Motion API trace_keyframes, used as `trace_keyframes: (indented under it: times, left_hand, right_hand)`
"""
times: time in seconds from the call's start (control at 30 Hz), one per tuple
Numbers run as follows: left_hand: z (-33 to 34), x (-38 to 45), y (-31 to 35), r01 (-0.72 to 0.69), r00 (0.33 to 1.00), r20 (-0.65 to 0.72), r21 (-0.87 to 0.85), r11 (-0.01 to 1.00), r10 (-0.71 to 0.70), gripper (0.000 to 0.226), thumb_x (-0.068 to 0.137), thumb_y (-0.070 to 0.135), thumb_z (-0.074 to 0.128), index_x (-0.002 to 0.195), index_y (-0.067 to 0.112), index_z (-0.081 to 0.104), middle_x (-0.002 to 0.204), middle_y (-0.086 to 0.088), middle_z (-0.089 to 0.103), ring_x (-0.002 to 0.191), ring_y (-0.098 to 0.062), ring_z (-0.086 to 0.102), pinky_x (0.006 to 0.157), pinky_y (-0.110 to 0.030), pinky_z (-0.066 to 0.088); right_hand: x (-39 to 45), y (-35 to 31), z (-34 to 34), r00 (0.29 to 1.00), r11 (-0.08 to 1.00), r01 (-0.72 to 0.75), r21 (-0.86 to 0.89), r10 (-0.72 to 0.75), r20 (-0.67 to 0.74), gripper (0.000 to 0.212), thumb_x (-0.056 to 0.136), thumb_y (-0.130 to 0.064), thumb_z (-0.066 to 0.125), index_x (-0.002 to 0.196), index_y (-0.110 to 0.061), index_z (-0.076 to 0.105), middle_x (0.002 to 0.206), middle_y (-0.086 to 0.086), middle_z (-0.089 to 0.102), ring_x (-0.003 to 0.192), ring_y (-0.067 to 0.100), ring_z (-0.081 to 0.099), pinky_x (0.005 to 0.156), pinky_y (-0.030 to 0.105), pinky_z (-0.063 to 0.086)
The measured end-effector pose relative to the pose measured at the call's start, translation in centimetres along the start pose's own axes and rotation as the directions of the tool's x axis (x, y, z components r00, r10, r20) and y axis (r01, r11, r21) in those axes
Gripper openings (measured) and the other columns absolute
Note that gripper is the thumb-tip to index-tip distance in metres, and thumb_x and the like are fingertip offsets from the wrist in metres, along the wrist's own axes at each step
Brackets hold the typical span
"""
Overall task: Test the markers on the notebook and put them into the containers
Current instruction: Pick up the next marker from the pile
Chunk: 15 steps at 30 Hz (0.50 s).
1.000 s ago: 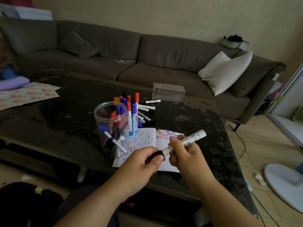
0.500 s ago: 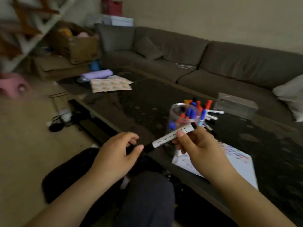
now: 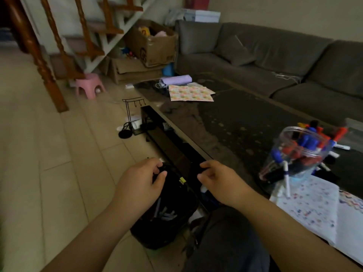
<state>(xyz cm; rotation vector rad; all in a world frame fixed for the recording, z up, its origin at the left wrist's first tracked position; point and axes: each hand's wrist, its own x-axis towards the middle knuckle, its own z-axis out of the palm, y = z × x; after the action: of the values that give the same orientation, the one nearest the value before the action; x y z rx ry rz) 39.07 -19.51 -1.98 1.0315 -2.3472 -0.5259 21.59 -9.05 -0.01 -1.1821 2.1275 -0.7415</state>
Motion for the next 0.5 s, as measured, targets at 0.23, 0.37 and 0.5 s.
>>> trace_keyframes:
  times: [0.23, 0.37, 0.5]
  left_hand:
    - [2.6, 1.4, 6.0, -0.174, 0.978, 0.103, -0.09, 0.981, 0.183, 0.025, 0.09, 0.036, 0.053, 0.113, 0.027, 0.058, 0.096, 0.015, 0.059, 0.087, -0.002, 0.056, 0.073, -0.018, 0.047]
    - [5.6, 2.1, 11.7, -0.337, 0.919, 0.168, -0.132, 0.932, 0.356, 0.024, 0.09, 0.039, 0.054, 0.112, 0.031, 0.057, 0.093, 0.021, 0.054, 0.085, 0.001, 0.054, 0.064, -0.007, 0.038]
    - [9.3, 2.0, 18.4, -0.445, 0.835, 0.235, -0.246, 0.861, 0.498, 0.018, 0.081, 0.029, 0.068, 0.098, 0.028, 0.064, 0.083, 0.018, 0.058, 0.076, -0.002, 0.058, 0.064, -0.014, 0.04]
  right_hand:
    - [-4.4, 3.7, -4.1, 0.959, 0.99, 0.119, 0.069, -0.097, -0.265, 0.017, 0.092, -0.02, 0.059, 0.104, -0.031, 0.053, 0.076, -0.015, 0.063, 0.072, -0.013, 0.058, 0.066, 0.005, 0.044]
    - [-8.0, 8.1, -8.0, 0.893, 0.997, 0.061, 0.049, -0.033, -0.449, 0.015, 0.091, -0.02, 0.061, 0.101, -0.031, 0.058, 0.083, -0.013, 0.064, 0.079, -0.006, 0.058, 0.07, 0.007, 0.044]
    - [-12.0, 13.3, -12.6, 0.819, 0.987, -0.115, 0.112, 0.158, -0.552, 0.012, 0.093, -0.028, 0.056, 0.102, -0.037, 0.056, 0.09, -0.015, 0.065, 0.085, -0.002, 0.059, 0.073, 0.008, 0.045]
